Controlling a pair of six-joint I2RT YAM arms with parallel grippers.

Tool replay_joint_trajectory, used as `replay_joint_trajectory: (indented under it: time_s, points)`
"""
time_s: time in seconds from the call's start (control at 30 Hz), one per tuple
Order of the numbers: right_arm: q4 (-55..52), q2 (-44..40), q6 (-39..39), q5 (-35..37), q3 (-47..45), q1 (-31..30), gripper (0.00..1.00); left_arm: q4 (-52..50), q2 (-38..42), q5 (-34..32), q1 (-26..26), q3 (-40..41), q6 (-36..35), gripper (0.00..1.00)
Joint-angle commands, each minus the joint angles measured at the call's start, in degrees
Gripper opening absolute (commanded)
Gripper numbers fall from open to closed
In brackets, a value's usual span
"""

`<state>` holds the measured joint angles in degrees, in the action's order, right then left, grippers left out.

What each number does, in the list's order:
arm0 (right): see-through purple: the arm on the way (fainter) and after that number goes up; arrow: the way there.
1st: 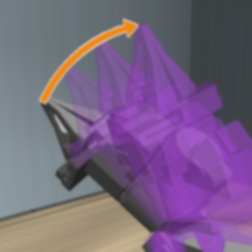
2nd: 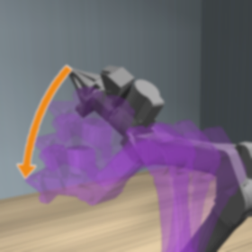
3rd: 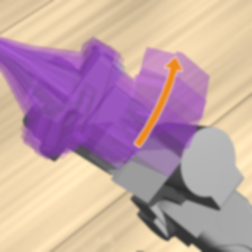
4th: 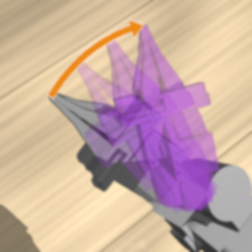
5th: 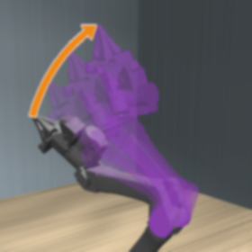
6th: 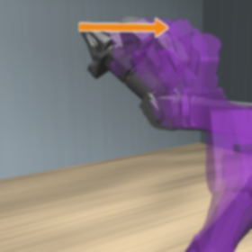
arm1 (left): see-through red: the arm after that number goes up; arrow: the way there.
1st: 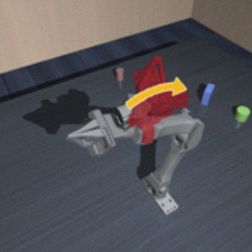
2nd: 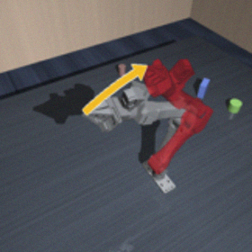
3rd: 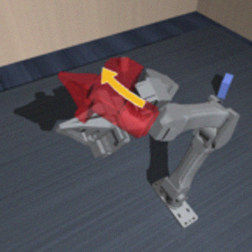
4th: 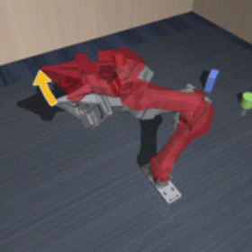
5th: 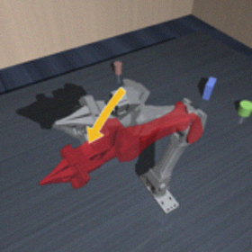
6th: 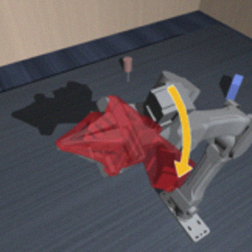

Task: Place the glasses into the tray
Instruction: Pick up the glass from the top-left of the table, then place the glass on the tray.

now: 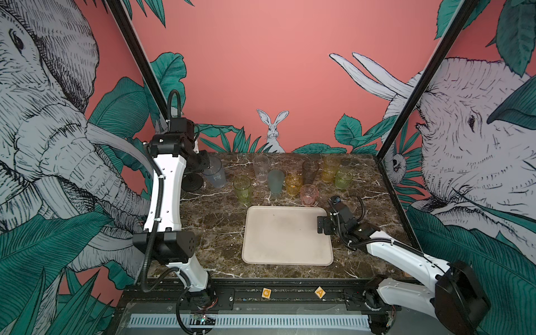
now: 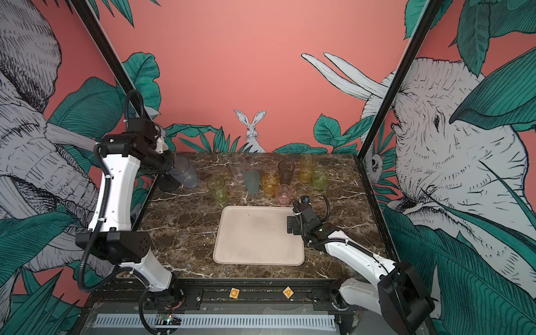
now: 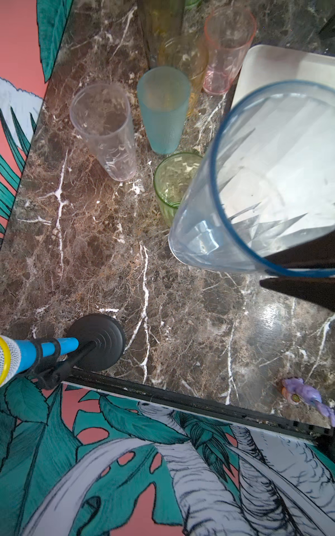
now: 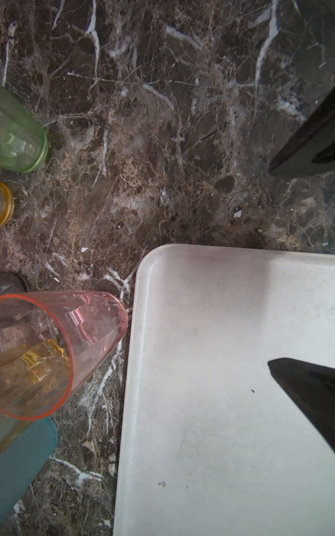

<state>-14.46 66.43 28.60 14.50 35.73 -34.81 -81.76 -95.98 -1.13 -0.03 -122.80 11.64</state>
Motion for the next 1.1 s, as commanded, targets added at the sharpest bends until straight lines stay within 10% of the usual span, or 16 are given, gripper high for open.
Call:
replay_joint_trajectory:
  time_s: [0.0,1.07]
  points:
    - [-0.1,0.6,0.8,0.1,1.2,0.4,0.99,-5.6,4.5,0.3,1.3,-0.9,-1.5,0.00]
    - [0.3,1.4,1.5,-2.9,0.7,2.8,0.99,6.6,17.1,0.4,31.5,27.1,9.9,0.00]
